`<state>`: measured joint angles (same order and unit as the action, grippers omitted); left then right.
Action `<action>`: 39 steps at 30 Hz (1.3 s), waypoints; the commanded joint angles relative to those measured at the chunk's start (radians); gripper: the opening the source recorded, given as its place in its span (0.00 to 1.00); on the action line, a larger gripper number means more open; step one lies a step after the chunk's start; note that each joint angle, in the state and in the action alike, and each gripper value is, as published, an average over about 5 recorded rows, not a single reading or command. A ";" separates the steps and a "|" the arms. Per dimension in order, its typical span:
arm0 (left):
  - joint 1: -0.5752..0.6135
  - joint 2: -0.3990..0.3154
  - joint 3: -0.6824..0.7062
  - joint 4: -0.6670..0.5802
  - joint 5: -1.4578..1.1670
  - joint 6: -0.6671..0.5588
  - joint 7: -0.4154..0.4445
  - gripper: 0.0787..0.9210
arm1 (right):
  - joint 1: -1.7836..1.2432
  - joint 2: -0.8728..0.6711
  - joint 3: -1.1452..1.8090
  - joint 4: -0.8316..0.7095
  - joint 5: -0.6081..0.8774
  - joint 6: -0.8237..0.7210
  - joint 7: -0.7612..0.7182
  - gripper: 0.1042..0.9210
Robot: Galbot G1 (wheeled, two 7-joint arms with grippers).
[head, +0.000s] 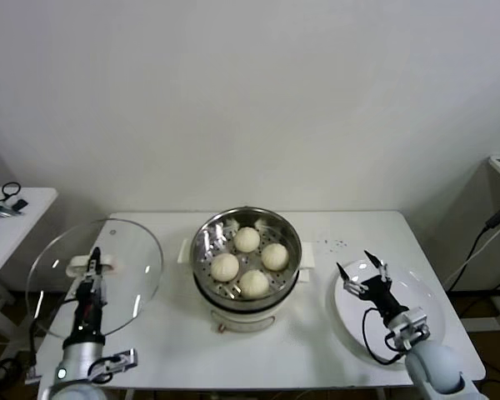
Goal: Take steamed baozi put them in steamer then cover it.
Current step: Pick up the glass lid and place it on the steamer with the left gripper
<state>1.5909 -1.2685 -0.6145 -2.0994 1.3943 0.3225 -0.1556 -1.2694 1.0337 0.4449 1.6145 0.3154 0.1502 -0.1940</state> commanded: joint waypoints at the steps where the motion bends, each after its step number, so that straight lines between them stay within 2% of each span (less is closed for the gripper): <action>1: -0.150 0.126 0.325 -0.119 0.092 0.205 0.150 0.09 | 0.018 -0.011 -0.009 -0.008 -0.001 -0.006 0.007 0.88; 5: -0.281 0.128 0.453 -0.112 0.114 0.271 0.264 0.09 | 0.026 -0.003 -0.010 -0.017 -0.008 -0.007 0.009 0.88; 11: -0.332 0.056 0.561 -0.088 0.160 0.319 0.368 0.09 | 0.032 0.007 -0.014 -0.036 -0.019 -0.005 0.009 0.88; 15: -0.379 0.002 0.619 -0.043 0.172 0.353 0.396 0.09 | 0.038 0.011 -0.015 -0.048 -0.025 -0.005 0.010 0.88; 22: -0.553 -0.017 0.725 0.042 0.110 0.453 0.455 0.09 | 0.042 0.013 -0.005 -0.065 -0.028 -0.002 0.009 0.88; 26: -0.627 -0.058 0.775 0.079 0.127 0.463 0.485 0.09 | 0.039 0.019 0.002 -0.074 -0.034 -0.001 0.007 0.88; 34: -0.639 -0.166 0.822 0.167 0.185 0.463 0.492 0.09 | 0.036 0.019 0.026 -0.092 -0.037 0.003 0.002 0.88; 39: -0.649 -0.198 0.836 0.213 0.188 0.463 0.478 0.09 | 0.041 0.020 0.029 -0.100 -0.040 0.003 0.002 0.88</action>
<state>1.0275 -1.3675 0.1379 -1.9913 1.5550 0.7372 0.2922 -1.2319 1.0520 0.4640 1.5262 0.2798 0.1525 -0.1913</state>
